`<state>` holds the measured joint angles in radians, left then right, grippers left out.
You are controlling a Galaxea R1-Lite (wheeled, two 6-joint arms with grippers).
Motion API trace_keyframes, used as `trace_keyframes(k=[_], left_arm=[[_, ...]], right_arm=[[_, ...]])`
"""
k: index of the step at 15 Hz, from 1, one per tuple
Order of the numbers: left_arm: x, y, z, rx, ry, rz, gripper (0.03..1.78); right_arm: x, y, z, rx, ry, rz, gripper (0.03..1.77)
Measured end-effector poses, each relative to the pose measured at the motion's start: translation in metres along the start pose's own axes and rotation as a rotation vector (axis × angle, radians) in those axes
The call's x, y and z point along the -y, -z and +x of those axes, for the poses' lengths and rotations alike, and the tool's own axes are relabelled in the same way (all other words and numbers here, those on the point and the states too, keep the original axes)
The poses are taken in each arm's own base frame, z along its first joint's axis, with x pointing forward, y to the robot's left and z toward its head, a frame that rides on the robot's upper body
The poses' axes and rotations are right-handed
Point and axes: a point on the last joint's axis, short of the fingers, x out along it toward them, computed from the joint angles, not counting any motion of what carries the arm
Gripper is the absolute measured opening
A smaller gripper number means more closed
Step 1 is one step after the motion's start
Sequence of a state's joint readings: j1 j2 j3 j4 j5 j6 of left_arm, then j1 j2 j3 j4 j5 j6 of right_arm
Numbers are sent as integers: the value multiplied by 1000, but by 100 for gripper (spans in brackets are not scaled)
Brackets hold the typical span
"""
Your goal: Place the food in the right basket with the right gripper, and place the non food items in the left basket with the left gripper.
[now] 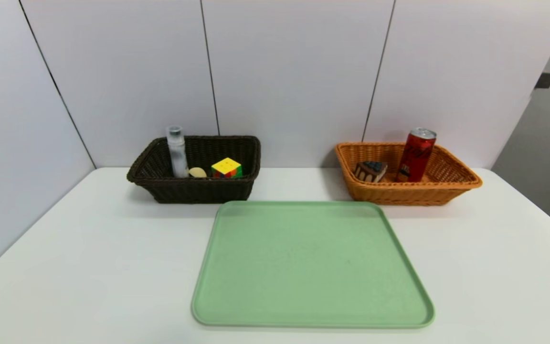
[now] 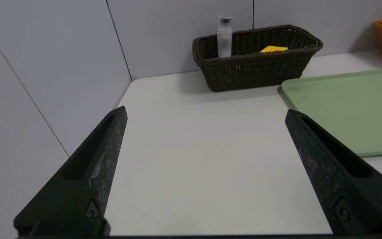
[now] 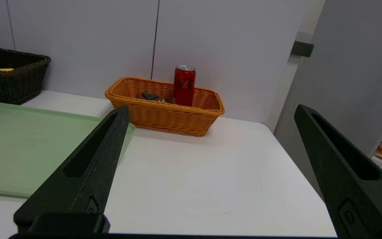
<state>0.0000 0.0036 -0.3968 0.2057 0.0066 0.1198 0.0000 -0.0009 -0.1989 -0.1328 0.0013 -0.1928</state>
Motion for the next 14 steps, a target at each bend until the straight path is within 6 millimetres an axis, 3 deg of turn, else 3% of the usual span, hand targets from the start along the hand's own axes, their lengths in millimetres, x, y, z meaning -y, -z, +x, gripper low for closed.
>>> trace_keyframes(k=[4,9,14], left_arm=[[3,23,16,59,-11,9,169],[8,62,29,27,0,47,169],[11,86,28,-172,42,-51,169]], right_arm=[[-6,32,6,-3,-1,-64,171],[-12,62,3,-250,-64,-29,171],[-14,69,1,-322,-95,92,171]])
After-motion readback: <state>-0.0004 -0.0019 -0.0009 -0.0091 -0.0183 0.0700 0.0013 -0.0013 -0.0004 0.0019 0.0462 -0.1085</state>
